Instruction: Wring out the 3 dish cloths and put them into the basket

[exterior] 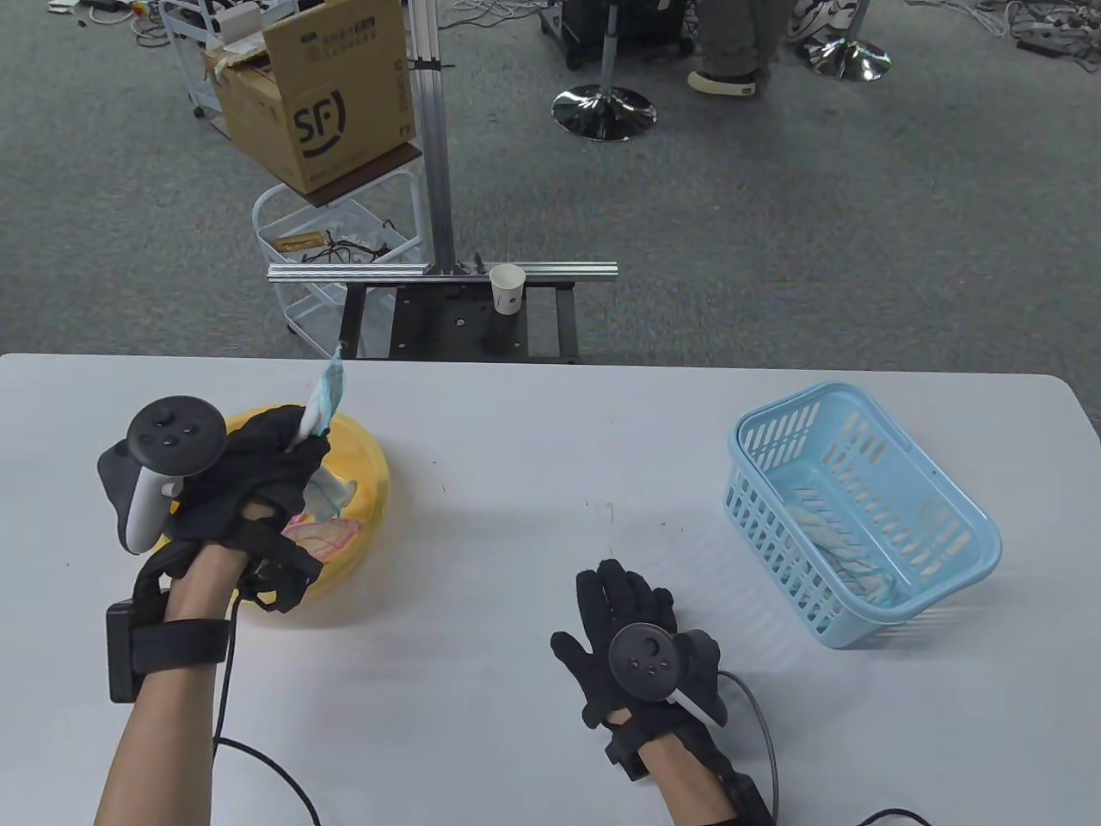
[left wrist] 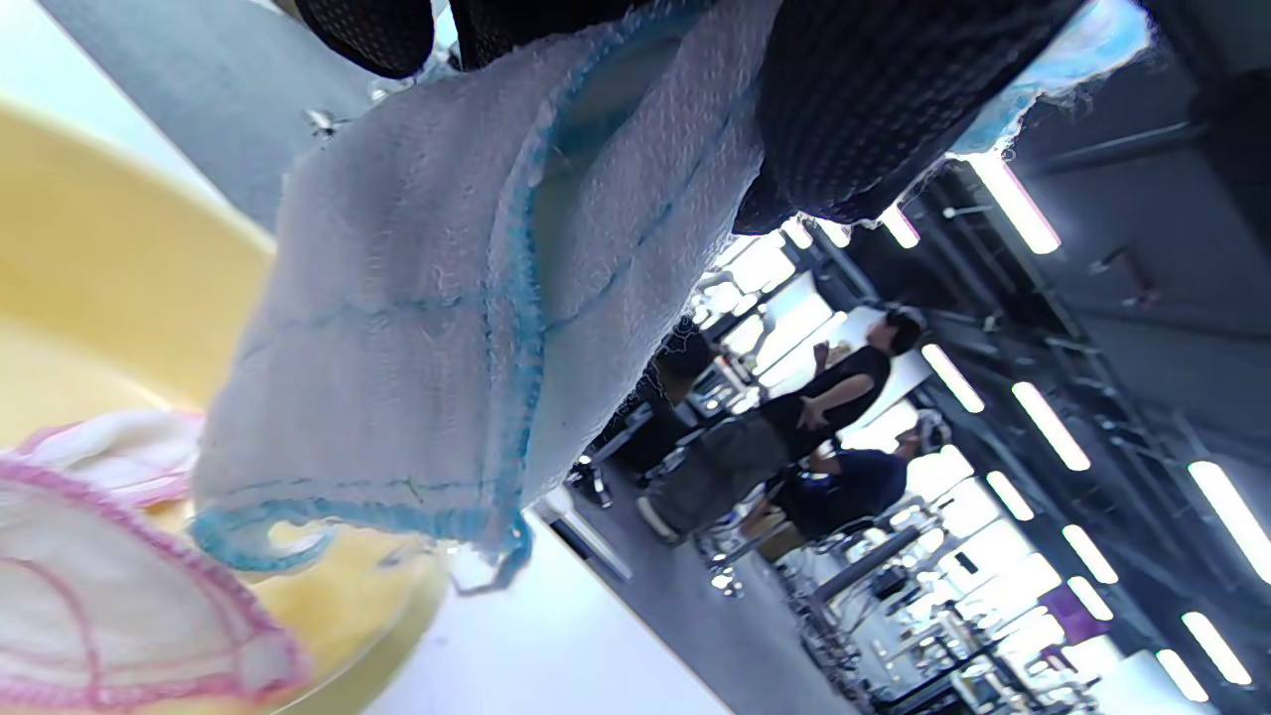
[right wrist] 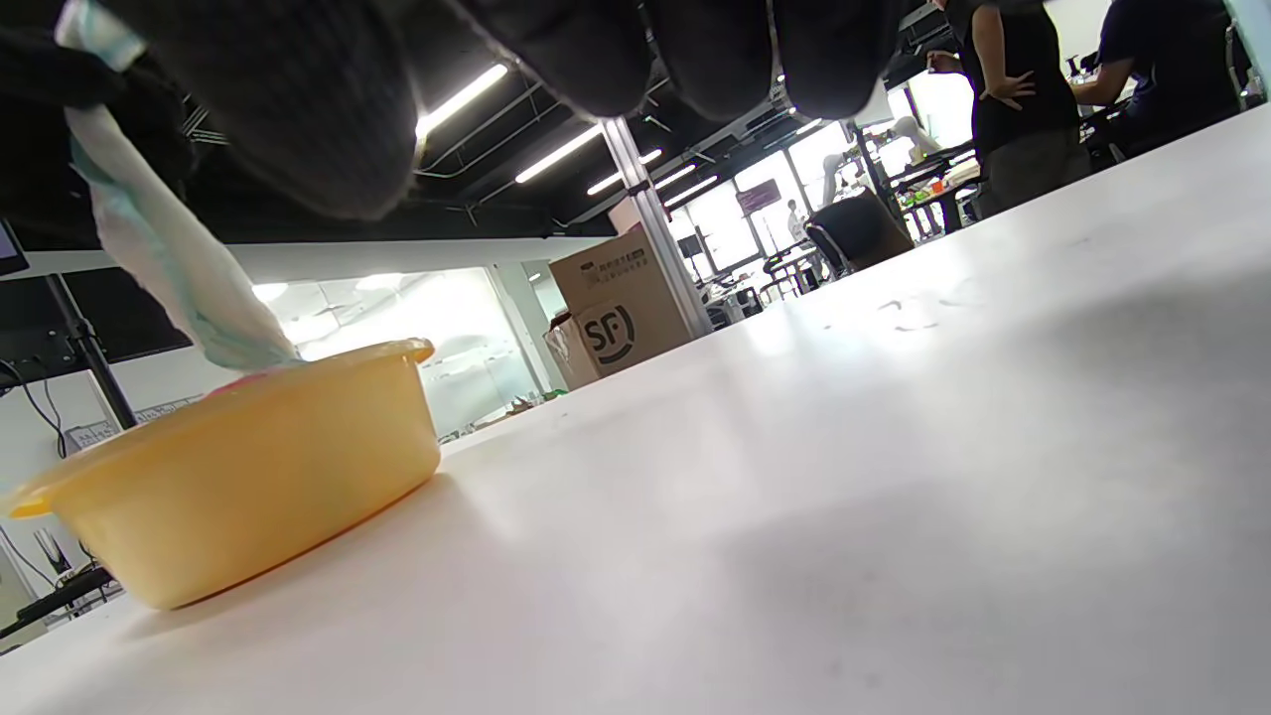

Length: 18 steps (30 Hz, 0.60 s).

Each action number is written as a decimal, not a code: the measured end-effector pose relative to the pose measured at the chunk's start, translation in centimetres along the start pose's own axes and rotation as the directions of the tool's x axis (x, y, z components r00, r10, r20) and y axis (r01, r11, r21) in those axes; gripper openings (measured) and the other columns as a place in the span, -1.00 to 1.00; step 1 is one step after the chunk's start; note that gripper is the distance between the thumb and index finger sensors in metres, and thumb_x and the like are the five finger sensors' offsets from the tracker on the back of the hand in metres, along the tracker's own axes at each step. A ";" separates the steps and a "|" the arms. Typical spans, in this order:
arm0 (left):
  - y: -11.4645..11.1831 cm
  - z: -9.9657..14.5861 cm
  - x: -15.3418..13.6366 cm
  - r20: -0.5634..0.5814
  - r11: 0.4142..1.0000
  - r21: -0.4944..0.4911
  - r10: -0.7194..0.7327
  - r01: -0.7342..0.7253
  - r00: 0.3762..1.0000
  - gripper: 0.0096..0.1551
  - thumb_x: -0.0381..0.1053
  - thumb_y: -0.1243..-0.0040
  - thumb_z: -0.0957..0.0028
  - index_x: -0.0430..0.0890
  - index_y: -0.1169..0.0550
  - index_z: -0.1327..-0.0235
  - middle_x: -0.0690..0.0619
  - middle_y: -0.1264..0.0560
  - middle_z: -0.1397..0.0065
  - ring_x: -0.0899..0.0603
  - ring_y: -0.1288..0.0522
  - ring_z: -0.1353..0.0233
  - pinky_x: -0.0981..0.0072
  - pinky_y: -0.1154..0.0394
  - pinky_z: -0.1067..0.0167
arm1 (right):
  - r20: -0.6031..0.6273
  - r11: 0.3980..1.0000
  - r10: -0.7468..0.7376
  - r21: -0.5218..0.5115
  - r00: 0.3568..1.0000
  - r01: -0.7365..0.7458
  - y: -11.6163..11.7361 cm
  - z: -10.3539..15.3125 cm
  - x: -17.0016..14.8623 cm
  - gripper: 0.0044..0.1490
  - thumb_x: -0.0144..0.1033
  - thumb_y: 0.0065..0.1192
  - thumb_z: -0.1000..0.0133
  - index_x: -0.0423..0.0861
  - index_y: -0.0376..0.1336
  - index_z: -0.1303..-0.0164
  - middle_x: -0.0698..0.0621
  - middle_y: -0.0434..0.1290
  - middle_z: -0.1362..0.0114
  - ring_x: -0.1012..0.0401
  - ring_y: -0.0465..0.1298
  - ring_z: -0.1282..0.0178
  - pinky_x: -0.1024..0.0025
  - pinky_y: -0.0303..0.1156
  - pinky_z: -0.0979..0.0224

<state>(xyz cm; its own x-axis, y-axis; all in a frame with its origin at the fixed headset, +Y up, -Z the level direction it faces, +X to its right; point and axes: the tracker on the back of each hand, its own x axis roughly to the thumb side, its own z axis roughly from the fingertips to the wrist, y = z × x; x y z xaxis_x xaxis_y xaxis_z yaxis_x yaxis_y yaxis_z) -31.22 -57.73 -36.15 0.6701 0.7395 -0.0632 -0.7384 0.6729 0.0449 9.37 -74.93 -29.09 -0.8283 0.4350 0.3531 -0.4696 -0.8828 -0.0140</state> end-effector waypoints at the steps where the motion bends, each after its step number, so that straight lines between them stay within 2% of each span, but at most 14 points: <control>1: 0.2 0.3 0.5 0.016 1.000 0.015 0.003 -0.003 1.000 -0.42 0.13 -0.34 -0.03 0.14 -0.56 -0.37 0.15 -0.36 -0.58 -0.18 -0.30 -0.64 -0.26 -0.14 -0.56 | 0.002 1.000 0.000 0.000 1.000 0.000 0.0 0.0 0.0 0.01 0.21 0.23 -0.16 -0.13 -0.04 -0.61 -0.27 0.00 -0.70 -0.31 0.09 -0.65 -0.48 -0.04 -0.51; 8: 0.6 1.9 4.0 0.127 0.998 0.027 0.049 -0.053 0.991 -0.41 0.14 -0.34 -0.04 0.15 -0.56 -0.39 0.16 -0.35 -0.59 -0.18 -0.29 -0.65 -0.26 -0.14 -0.57 | 0.021 1.000 -0.005 -0.004 1.000 0.005 0.2 -0.1 0.2 0.03 0.23 0.23 -0.16 -0.13 -0.05 -0.62 -0.28 -0.01 -0.70 -0.31 0.07 -0.65 -0.48 -0.05 -0.51; 13: -0.2 3.2 6.7 0.214 0.997 0.013 0.069 -0.074 0.974 -0.41 0.15 -0.34 -0.04 0.15 -0.56 -0.39 0.16 -0.36 -0.59 -0.18 -0.30 -0.65 -0.26 -0.14 -0.56 | 0.059 1.000 -0.002 -0.016 0.998 0.003 0.3 -0.1 0.8 0.07 0.28 0.23 -0.14 -0.12 -0.09 -0.62 -0.26 -0.04 -0.71 -0.31 0.05 -0.66 -0.48 -0.06 -0.52; 18: -2.3 4.1 8.8 0.284 0.996 -0.033 0.090 -0.084 0.955 -0.41 0.15 -0.34 -0.04 0.15 -0.56 -0.39 0.16 -0.36 -0.59 -0.18 -0.30 -0.65 -0.26 -0.15 -0.56 | 0.155 0.991 -0.029 -0.126 0.988 0.049 -0.2 0.1 1.6 0.11 0.33 0.23 -0.10 -0.12 -0.09 -0.61 -0.25 -0.02 -0.70 -0.29 0.07 -0.66 -0.47 -0.05 -0.52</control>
<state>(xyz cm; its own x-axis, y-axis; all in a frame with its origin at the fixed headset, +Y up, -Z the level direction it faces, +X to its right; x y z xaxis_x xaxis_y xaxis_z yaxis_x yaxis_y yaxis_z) -23.33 -52.70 -32.72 0.5947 0.7714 0.2264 -0.7943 0.6073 0.0172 8.19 -74.06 -28.46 -0.7570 0.4280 0.4938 -0.5445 -0.8309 -0.1147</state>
